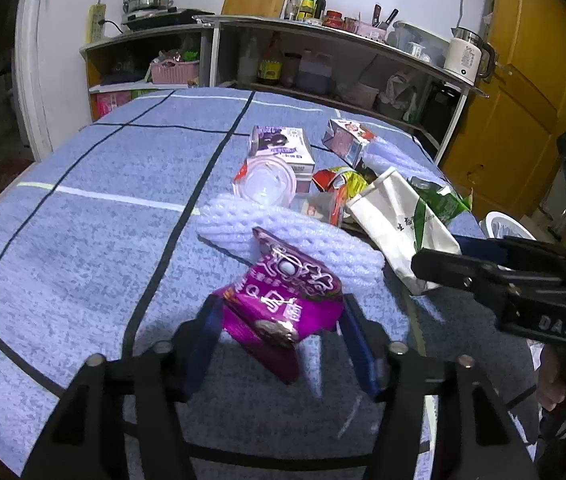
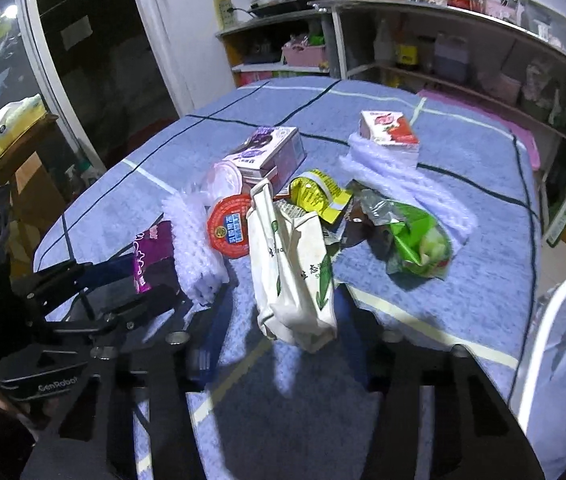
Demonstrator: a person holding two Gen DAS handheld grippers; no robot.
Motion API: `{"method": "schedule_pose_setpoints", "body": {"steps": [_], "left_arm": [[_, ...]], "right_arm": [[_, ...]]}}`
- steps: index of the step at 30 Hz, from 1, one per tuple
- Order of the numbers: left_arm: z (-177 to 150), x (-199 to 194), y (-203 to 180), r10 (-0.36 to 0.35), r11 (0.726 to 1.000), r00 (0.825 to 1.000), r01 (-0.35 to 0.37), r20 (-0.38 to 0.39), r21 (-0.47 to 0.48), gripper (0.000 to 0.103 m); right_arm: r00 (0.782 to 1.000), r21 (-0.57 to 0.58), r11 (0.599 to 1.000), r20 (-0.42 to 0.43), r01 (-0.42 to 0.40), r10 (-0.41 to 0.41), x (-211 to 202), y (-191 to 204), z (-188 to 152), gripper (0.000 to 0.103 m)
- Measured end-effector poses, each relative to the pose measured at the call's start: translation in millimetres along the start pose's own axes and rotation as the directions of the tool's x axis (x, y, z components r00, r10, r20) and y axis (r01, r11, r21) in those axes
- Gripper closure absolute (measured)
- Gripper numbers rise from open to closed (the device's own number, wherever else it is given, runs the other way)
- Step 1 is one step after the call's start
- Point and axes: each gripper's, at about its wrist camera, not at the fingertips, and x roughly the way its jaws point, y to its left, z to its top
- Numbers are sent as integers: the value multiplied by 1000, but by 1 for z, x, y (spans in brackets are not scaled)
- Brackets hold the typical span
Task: Collect trash
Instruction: 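Grasp the purple snack bag with the left tool while the right tool grasps the white paper bag, then carry both items over the trash bin and open both tools to drop them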
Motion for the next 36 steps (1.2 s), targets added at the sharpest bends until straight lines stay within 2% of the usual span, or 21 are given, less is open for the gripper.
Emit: {"method": "schedule_pose_setpoints", "body": {"steps": [1,2,4,5,6,11,21,25,31,36], "left_arm": [[0,1,0,-2,1000,1000,2,-4,-2,50],[0,1,0,-2,1000,1000,2,-6,-3,54],[-2,-1,0,-5,1000,1000,5,-4,-4,60],[-2,-2,0,-3,1000,1000,3,-4,-4,68],[-3,-3,0,-1,1000,1000,1,-3,-6,69],[-9,-12,2,1,1000,1000,0,5,-28,75],[-16,-44,-7,-13,999,999,15,45,-39,77],[-14,-53,-20,-39,999,998,40,53,-24,77],[-2,-51,-66,-110,992,993,107,49,60,77],[12,-37,-119,-198,970,980,193,22,146,77]], "right_arm": [[1000,-3,1000,-4,2,-2,1,1,0,68],[1000,-6,1000,-6,4,-4,2,1,-1,75],[1000,-7,1000,-6,3,-3,2,4,-3,78],[1000,-5,1000,-4,0,0,0,4,-4,81],[1000,-2,1000,0,-3,3,-1,5,-5,86],[1000,15,1000,19,-11,11,-14,6,-11,87],[997,74,997,71,-25,20,-56,2,-39,88],[996,111,994,93,-12,2,-75,-8,-54,88],[991,206,978,119,35,-60,-104,-41,-77,88],[982,278,957,139,84,-127,-127,-74,-89,88]]}}
